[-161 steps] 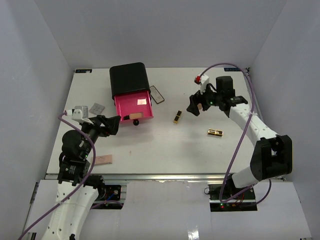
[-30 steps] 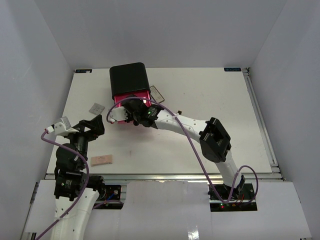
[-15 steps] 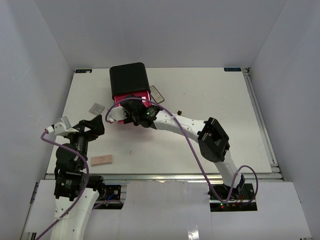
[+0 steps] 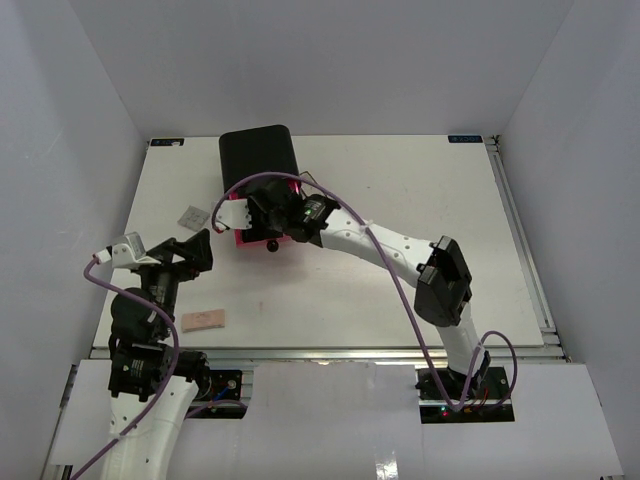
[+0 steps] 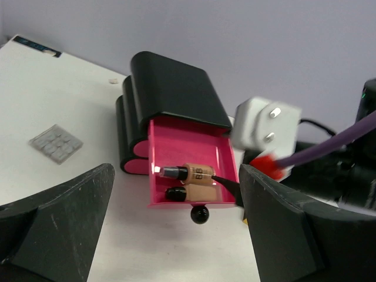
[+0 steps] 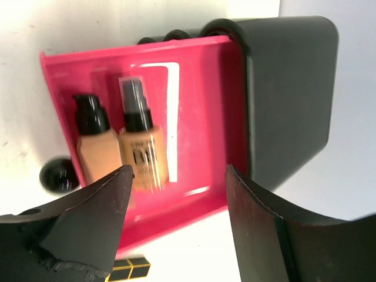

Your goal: Organize the makeup

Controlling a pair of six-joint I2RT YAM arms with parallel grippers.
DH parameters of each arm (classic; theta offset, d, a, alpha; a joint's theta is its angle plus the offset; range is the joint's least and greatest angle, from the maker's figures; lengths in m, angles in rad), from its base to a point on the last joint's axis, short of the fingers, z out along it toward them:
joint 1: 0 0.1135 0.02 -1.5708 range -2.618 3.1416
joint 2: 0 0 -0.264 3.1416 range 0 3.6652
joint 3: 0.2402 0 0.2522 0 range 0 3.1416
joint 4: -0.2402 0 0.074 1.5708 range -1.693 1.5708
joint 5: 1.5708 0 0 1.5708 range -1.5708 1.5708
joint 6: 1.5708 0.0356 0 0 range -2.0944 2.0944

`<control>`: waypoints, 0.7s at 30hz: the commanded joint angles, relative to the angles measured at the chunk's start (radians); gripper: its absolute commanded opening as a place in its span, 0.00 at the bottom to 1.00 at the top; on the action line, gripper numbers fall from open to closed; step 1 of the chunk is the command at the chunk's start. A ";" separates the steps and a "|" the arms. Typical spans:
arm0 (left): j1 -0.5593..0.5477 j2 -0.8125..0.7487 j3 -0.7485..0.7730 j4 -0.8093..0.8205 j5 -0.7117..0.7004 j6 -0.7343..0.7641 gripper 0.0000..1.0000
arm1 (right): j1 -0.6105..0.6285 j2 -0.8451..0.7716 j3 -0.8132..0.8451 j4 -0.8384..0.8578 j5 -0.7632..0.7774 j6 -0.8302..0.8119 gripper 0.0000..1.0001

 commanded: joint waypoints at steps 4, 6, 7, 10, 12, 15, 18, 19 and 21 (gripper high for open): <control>-0.008 0.117 -0.038 0.122 0.334 0.036 0.95 | -0.219 -0.269 -0.105 -0.087 -0.446 0.232 0.68; -0.011 0.167 -0.032 0.133 0.437 0.025 0.86 | -0.317 -0.359 -0.190 -0.072 -0.650 0.272 0.64; -0.013 0.199 -0.029 0.138 0.475 0.015 0.81 | -0.361 -0.401 -0.245 -0.063 -0.753 0.291 0.62; -0.028 0.303 -0.029 0.142 0.561 -0.064 0.65 | -0.459 -0.561 -0.515 0.023 -1.033 0.328 0.43; -0.048 0.367 -0.046 0.139 0.580 -0.152 0.44 | -0.474 -0.670 -0.708 0.091 -1.070 0.347 0.30; -0.081 0.411 -0.098 0.146 0.564 -0.276 0.26 | -0.510 -0.824 -0.975 0.295 -1.074 0.433 0.19; -0.109 0.405 -0.174 0.149 0.489 -0.401 0.20 | -0.602 -0.908 -1.112 0.513 -1.063 0.585 0.14; -0.126 0.388 -0.214 0.156 0.447 -0.465 0.19 | -0.648 -0.944 -1.164 0.569 -1.059 0.627 0.13; -0.135 0.346 -0.301 0.198 0.407 -0.579 0.19 | -0.719 -0.982 -1.225 0.630 -1.056 0.716 0.13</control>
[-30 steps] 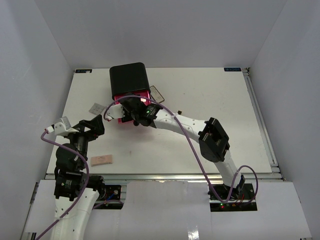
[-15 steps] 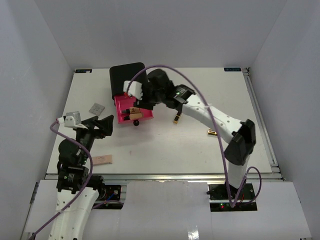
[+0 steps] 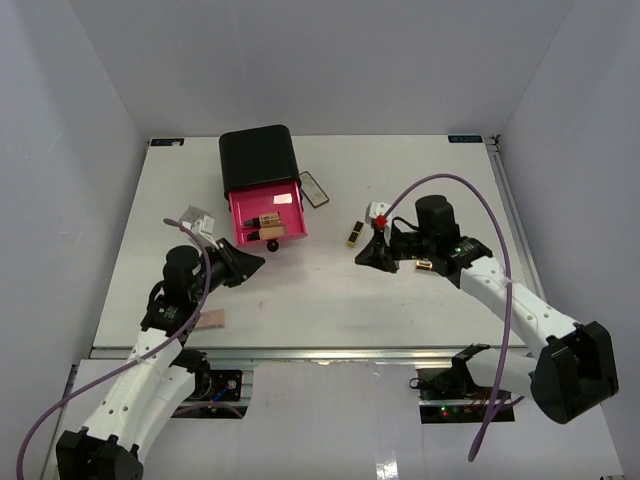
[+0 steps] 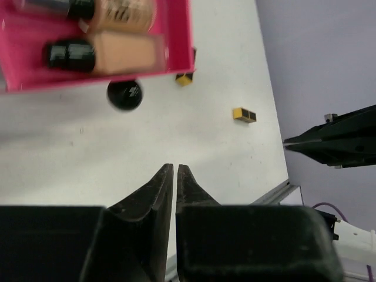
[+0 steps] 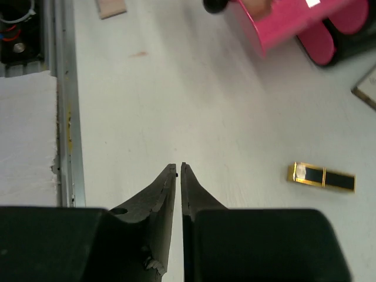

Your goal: Organize the makeup

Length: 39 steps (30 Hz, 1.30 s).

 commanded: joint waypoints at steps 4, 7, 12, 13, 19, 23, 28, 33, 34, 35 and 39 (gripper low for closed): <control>-0.034 -0.071 -0.203 0.112 -0.133 -0.382 0.19 | -0.188 -0.101 -0.118 0.393 -0.054 0.299 0.12; -0.040 0.009 -0.232 0.185 -0.184 -0.412 0.19 | -0.196 -0.101 -0.148 0.425 -0.041 0.322 0.12; -0.047 0.159 -0.265 0.408 -0.248 -0.441 0.21 | -0.201 -0.106 -0.157 0.437 -0.023 0.328 0.12; -0.047 0.207 -0.271 0.462 -0.255 -0.443 0.22 | -0.203 -0.110 -0.160 0.441 -0.023 0.329 0.12; -0.049 0.414 -0.251 0.722 -0.252 -0.443 0.23 | -0.217 -0.110 -0.169 0.449 -0.025 0.329 0.12; -0.050 0.460 -0.225 0.772 -0.276 -0.445 0.25 | -0.226 -0.111 -0.171 0.453 -0.030 0.329 0.12; -0.049 0.457 -0.193 0.821 -0.334 -0.407 0.38 | -0.232 -0.116 -0.175 0.458 -0.047 0.330 0.12; -0.048 0.468 -0.145 0.837 -0.375 -0.390 0.58 | -0.236 -0.118 -0.177 0.461 -0.053 0.328 0.12; -0.049 0.473 -0.136 0.841 -0.372 -0.388 0.60 | -0.237 -0.119 -0.177 0.461 -0.053 0.327 0.12; -0.050 0.479 -0.126 0.841 -0.368 -0.386 0.60 | -0.238 -0.120 -0.177 0.461 -0.053 0.325 0.12; -0.048 0.494 -0.075 0.825 -0.361 -0.377 0.61 | -0.239 -0.124 -0.179 0.461 -0.053 0.321 0.12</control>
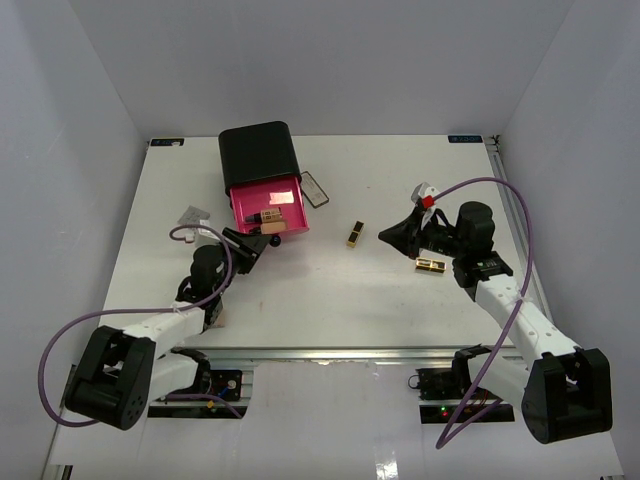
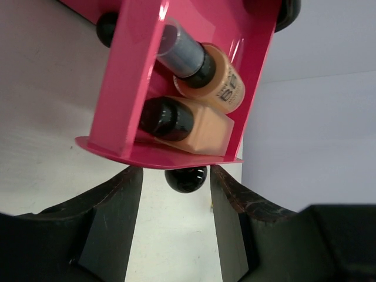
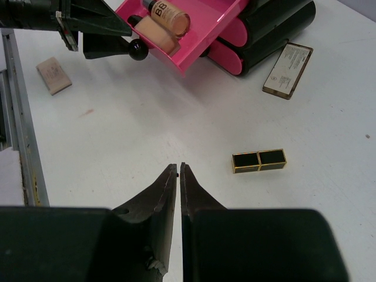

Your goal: Organize the makeup

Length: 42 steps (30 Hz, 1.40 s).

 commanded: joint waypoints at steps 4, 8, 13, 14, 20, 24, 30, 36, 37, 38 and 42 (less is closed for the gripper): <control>0.006 -0.016 0.114 0.024 -0.059 0.027 0.61 | -0.011 -0.033 -0.013 0.050 -0.022 -0.004 0.12; 0.006 -0.082 0.094 -0.010 -0.087 0.032 0.60 | -0.013 -0.031 -0.015 0.053 -0.029 -0.002 0.12; 0.005 -0.195 0.040 -0.053 -0.082 0.041 0.55 | -0.013 -0.030 -0.016 0.051 -0.030 -0.002 0.12; 0.003 -0.224 0.018 -0.062 -0.071 0.034 0.53 | -0.014 -0.029 -0.016 0.051 -0.030 -0.003 0.12; 0.001 -0.242 -0.095 -0.061 -0.047 -0.023 0.30 | -0.016 -0.026 -0.016 0.052 -0.028 -0.005 0.12; 0.000 -0.099 -0.140 0.099 0.017 -0.046 0.26 | -0.019 -0.022 -0.018 0.051 -0.027 -0.004 0.12; -0.006 0.173 -0.136 0.378 0.043 -0.038 0.26 | -0.026 -0.018 -0.019 0.053 -0.031 -0.004 0.12; -0.005 0.388 -0.113 0.648 0.041 -0.052 0.32 | -0.027 -0.009 -0.020 0.054 -0.034 -0.005 0.13; -0.006 0.421 -0.110 0.685 0.046 -0.058 0.32 | -0.027 -0.009 -0.020 0.054 -0.036 -0.006 0.13; -0.006 0.471 -0.106 0.748 0.048 -0.071 0.32 | -0.028 -0.010 -0.020 0.054 -0.035 -0.005 0.13; -0.006 0.619 -0.102 0.932 0.034 -0.113 0.32 | -0.028 -0.007 -0.020 0.054 -0.038 -0.004 0.13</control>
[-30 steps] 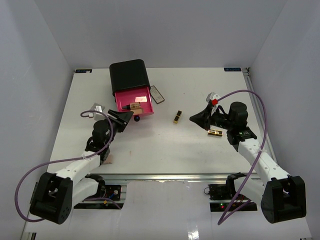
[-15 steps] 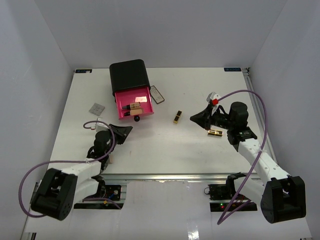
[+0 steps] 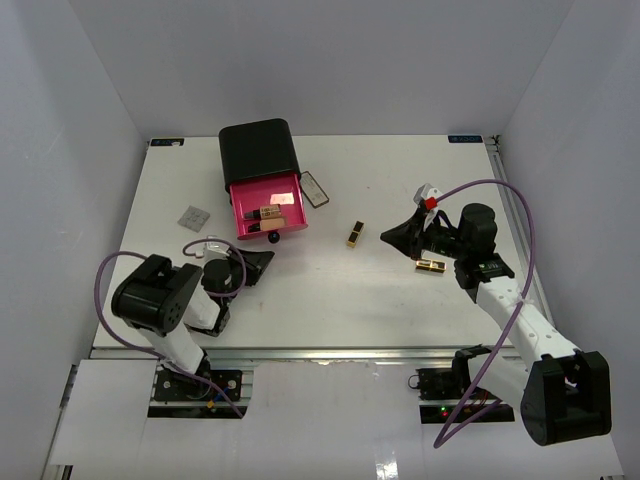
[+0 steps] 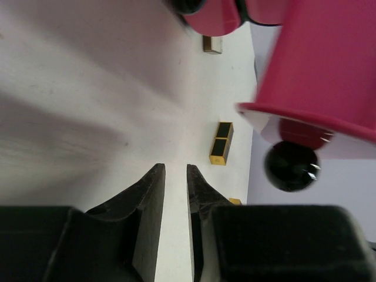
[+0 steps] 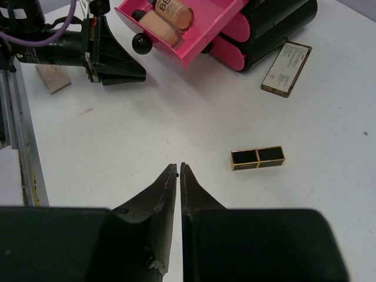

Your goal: Organize the makeup

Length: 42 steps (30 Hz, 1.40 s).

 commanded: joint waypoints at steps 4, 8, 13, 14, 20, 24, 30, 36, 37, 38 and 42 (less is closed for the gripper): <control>-0.005 0.153 0.015 0.406 -0.032 -0.032 0.33 | -0.007 0.007 -0.004 0.047 -0.025 -0.004 0.13; -0.006 0.129 0.025 0.389 -0.046 -0.004 0.35 | -0.006 0.012 -0.004 0.045 -0.028 -0.006 0.13; -0.006 0.083 0.059 0.320 -0.060 0.013 0.43 | -0.006 0.018 -0.001 0.042 -0.029 -0.010 0.13; -0.005 0.078 0.063 0.309 -0.064 0.013 0.45 | -0.007 0.018 -0.001 0.041 -0.029 -0.011 0.13; -0.005 0.069 0.090 0.304 -0.094 0.007 0.50 | -0.007 0.019 -0.003 0.041 -0.029 -0.014 0.13; -0.005 0.051 0.102 0.293 -0.088 0.008 0.53 | -0.008 0.019 -0.003 0.038 -0.029 -0.017 0.13; -0.004 -0.016 0.126 0.250 -0.084 0.026 0.54 | -0.009 0.016 -0.001 0.038 -0.031 -0.017 0.13; -0.004 -0.108 0.130 0.200 -0.088 0.048 0.55 | -0.012 0.016 -0.001 0.038 -0.033 -0.016 0.13; -0.004 -0.124 0.132 0.185 -0.088 0.050 0.55 | -0.012 0.015 -0.001 0.038 -0.033 -0.017 0.13; -0.004 -0.136 0.133 0.177 -0.088 0.051 0.55 | -0.012 0.015 -0.001 0.038 -0.034 -0.017 0.13; -0.005 -0.175 0.154 0.131 -0.091 0.057 0.57 | -0.012 0.013 -0.001 0.038 -0.036 -0.015 0.13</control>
